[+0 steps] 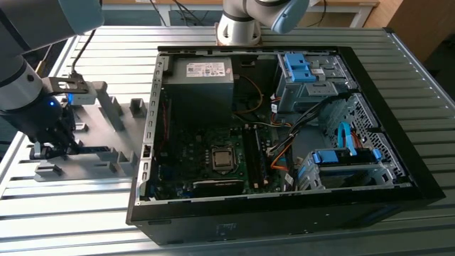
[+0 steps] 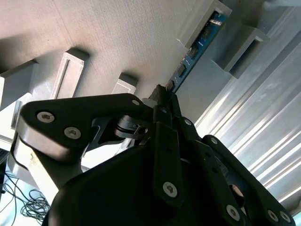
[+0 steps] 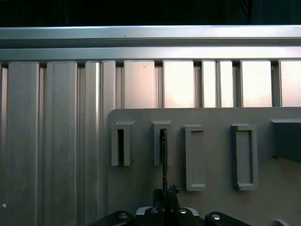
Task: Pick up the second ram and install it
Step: 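Pick up the second ram and move it above second insertion slot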
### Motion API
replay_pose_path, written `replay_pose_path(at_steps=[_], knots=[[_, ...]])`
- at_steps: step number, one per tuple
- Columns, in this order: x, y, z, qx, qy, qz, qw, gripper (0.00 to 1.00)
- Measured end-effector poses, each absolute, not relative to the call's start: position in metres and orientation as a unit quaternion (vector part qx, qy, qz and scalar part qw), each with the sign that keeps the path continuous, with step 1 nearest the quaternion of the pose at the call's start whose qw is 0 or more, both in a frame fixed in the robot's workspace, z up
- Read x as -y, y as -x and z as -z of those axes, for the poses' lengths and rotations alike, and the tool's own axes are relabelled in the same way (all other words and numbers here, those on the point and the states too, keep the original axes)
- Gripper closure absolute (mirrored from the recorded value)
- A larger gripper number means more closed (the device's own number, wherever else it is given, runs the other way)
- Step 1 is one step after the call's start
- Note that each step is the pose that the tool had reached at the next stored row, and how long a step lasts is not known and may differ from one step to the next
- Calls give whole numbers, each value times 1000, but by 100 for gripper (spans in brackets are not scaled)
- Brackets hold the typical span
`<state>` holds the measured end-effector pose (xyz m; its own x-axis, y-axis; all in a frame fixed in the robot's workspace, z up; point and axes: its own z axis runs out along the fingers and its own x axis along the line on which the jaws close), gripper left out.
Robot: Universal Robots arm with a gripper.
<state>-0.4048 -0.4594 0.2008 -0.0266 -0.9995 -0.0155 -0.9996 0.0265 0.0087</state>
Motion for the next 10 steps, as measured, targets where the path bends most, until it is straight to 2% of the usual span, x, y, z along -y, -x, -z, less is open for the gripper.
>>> replay_pose_path(at_steps=[10], knots=[[459, 405, -219, -716, 698, -9, 3, 86]])
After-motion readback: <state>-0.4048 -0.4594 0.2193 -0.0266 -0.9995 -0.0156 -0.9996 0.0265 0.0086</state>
